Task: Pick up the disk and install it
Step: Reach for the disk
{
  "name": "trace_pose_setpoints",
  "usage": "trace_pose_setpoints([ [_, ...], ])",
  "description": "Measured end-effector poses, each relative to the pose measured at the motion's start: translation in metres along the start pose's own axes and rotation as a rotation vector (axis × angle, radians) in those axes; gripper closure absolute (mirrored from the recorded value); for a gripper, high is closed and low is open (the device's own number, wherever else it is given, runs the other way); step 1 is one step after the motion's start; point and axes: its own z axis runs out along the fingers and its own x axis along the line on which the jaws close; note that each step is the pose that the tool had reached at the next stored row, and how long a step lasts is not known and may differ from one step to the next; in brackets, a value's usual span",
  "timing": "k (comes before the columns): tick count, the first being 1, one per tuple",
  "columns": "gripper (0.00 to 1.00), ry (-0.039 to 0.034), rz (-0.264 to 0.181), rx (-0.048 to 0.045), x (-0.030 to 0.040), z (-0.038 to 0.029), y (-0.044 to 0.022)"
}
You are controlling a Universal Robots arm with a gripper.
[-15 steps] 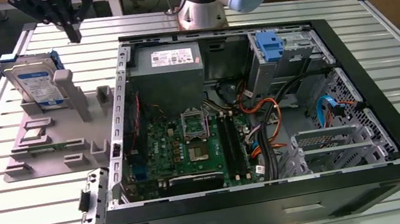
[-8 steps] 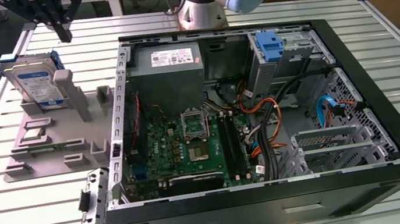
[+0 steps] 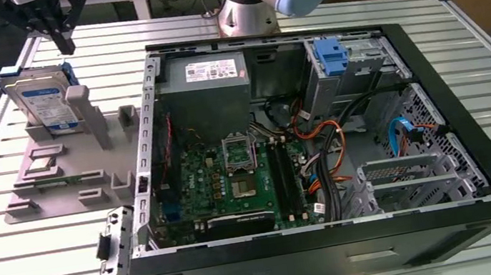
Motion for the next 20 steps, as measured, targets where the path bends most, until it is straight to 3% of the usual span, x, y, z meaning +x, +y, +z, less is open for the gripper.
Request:
trace_pose_setpoints([
  [4,0.89,0.0014,0.000,0.0001,0.0002,0.0001,0.0000],
  [7,0.89,0.0123,0.000,0.0010,0.0003,0.0007,0.0003],
  [12,0.89,0.0137,0.000,0.0012,0.0011,0.0008,0.0003],
  [20,0.89,0.0140,-0.009,0.0010,0.0196,0.0038,0.0030],
])
